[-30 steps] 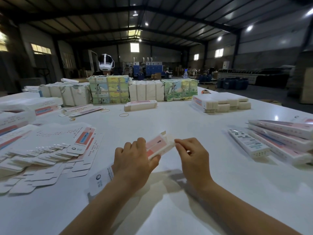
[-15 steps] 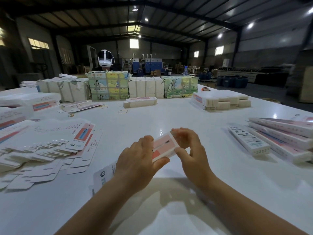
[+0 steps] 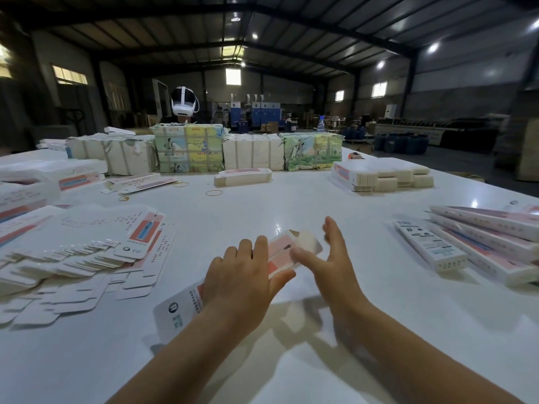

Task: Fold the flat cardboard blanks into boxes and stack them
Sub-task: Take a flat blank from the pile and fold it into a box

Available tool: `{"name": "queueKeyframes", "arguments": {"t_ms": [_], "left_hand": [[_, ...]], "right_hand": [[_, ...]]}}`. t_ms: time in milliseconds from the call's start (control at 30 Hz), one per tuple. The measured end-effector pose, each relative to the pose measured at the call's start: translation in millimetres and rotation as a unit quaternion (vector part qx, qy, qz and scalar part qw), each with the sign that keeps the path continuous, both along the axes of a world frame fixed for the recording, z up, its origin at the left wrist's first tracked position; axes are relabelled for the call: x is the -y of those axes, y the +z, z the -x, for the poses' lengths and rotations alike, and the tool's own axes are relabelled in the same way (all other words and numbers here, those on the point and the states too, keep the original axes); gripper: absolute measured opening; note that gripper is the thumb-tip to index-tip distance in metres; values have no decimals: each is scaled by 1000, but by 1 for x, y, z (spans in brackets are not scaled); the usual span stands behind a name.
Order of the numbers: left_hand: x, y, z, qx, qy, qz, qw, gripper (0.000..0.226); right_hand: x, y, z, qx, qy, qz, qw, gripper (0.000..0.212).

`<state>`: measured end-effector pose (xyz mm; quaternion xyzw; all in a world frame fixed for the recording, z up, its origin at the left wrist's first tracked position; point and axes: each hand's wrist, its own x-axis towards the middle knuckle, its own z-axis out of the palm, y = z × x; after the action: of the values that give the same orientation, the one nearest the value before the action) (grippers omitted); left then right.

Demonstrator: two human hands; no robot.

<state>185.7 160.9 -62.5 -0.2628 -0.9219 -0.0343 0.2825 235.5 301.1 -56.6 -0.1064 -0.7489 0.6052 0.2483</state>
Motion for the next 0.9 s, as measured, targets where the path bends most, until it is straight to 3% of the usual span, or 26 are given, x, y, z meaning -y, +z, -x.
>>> {"name": "queueKeyframes", "arguments": {"t_ms": [33, 100, 167, 233, 300, 400, 500, 567, 667, 767, 833, 900], "left_hand": [[-1, -1, -1, -2, 1, 8, 1000, 94], [-2, -3, -2, -1, -2, 25, 1000, 95], [-3, -5, -1, 2, -6, 38, 999, 94], [-4, -6, 0, -7, -9, 43, 999, 92], [-5, -7, 0, -14, -2, 49, 999, 87], [-8, -9, 0, -18, 4, 61, 998, 74], [-8, -8, 0, -24, 6, 65, 998, 72], [-6, -5, 0, -45, 10, 64, 997, 79], [-5, -4, -1, -53, 17, 58, 997, 87], [-3, -2, -2, -50, 17, 60, 997, 85], [-3, 1, -5, -46, 19, 53, 997, 80], [-5, 6, -8, -37, 24, 45, 998, 77]], "right_hand": [[-3, 1, 1, 20, 45, 109, 993, 69], [-8, 2, 3, 34, 133, 285, 949, 45], [-10, 2, 4, 36, 131, 282, 950, 30], [-7, -3, 3, 7, 73, 179, 981, 20], [-3, -7, 0, -22, 16, -17, 999, 11], [5, -13, -2, -44, -21, -276, 960, 19], [7, -15, 1, -71, -46, -354, 931, 22], [7, -13, -2, -83, -39, -289, 953, 23], [6, -3, -2, -57, 7, -62, 996, 33], [0, 5, -3, -8, 87, 157, 984, 26], [-2, 8, -4, -1, 105, 187, 977, 25], [-1, 9, -4, -20, 91, 152, 984, 29]]}}
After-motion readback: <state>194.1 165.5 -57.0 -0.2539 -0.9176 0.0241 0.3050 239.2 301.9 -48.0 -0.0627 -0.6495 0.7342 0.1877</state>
